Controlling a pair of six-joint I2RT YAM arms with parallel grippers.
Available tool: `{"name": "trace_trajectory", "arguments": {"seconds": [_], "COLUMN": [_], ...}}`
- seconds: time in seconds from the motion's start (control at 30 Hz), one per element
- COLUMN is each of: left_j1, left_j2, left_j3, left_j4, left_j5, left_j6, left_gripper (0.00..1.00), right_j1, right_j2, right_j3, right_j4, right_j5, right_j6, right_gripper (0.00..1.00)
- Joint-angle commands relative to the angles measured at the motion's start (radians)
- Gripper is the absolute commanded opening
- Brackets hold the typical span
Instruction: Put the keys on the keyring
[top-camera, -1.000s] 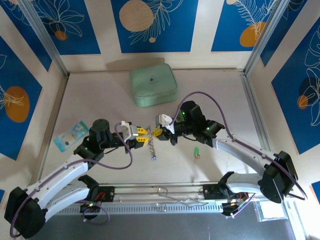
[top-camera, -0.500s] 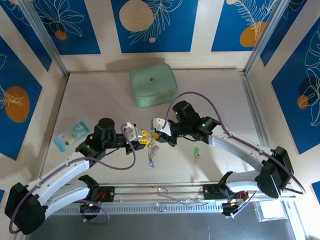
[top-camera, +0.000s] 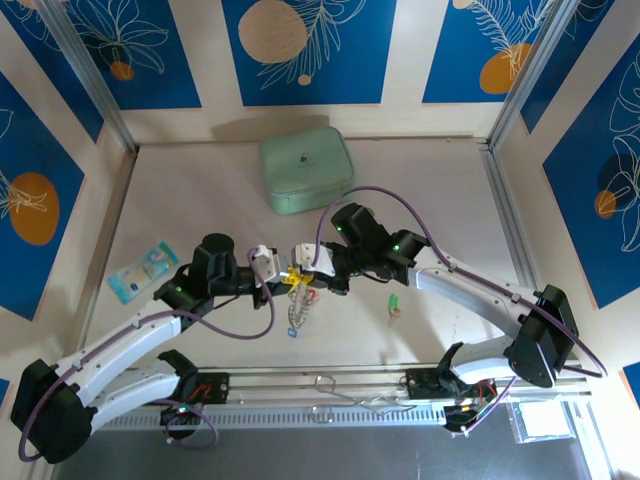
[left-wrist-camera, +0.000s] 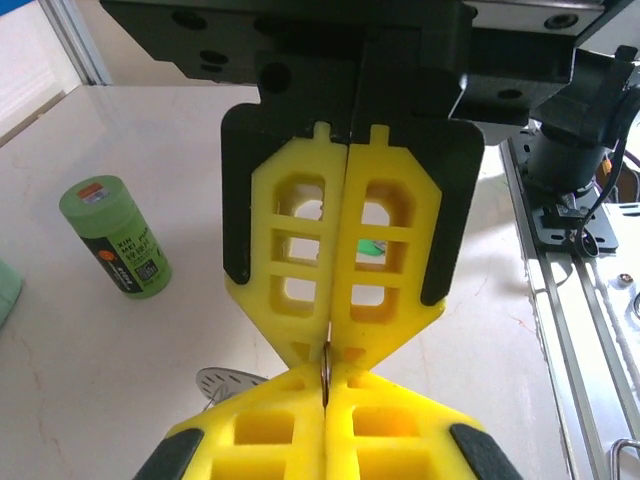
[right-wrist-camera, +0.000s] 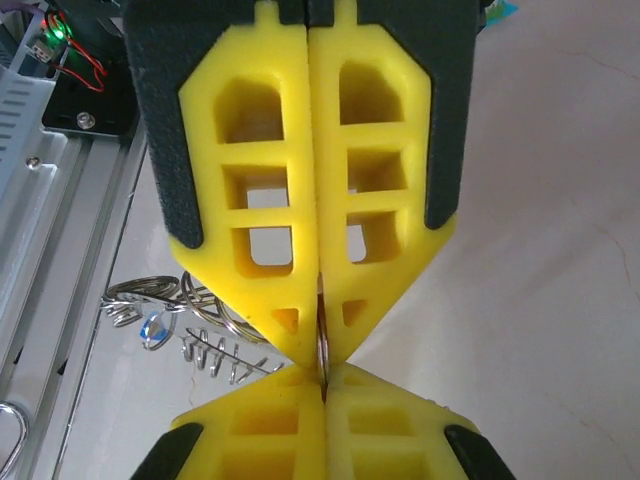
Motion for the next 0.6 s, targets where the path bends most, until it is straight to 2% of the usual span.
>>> {"name": "trace_trajectory", "arguments": {"seconds": [0.0,0.07,0.13,0.33,0.57], "left_j1": [-0.007,-0.008,-0.007,-0.01,-0.013], "left_j2": [-0.018,-0.034,-0.056,-0.098,-0.088], "left_j3": [0.022,-0.003,-0.04,-0.163,-0.198], "left_j4": [-0.013,0.047,0.146,0.488,0.615], "left_j5": [0.022,0.036,0.048,0.069,0.096], "left_j6": [0.016,-0.015,-0.073,-0.25,-0.331], "left_gripper": [0.0,0.0,0.0,0.0,0.0], "right_j1": [-0.049,-0.079,-0.093,-0.105,-0.103], "right_j2": [-0.085,-0.132,-0.176,-0.256,-0.224], "right_j3": [-0.062,-0.137,-0.208,-0.383,-0.419], "right_j4": [0.127,0.249,0.349,0.577,0.701], "right_j5": [-0.121,-0.162,-0.201,-0.264,-0.278], "right_j6": [0.066,0.145,0.222,0.348,0.424], "right_gripper": [0.25,0.42,0.46,0.46,0.38]}}
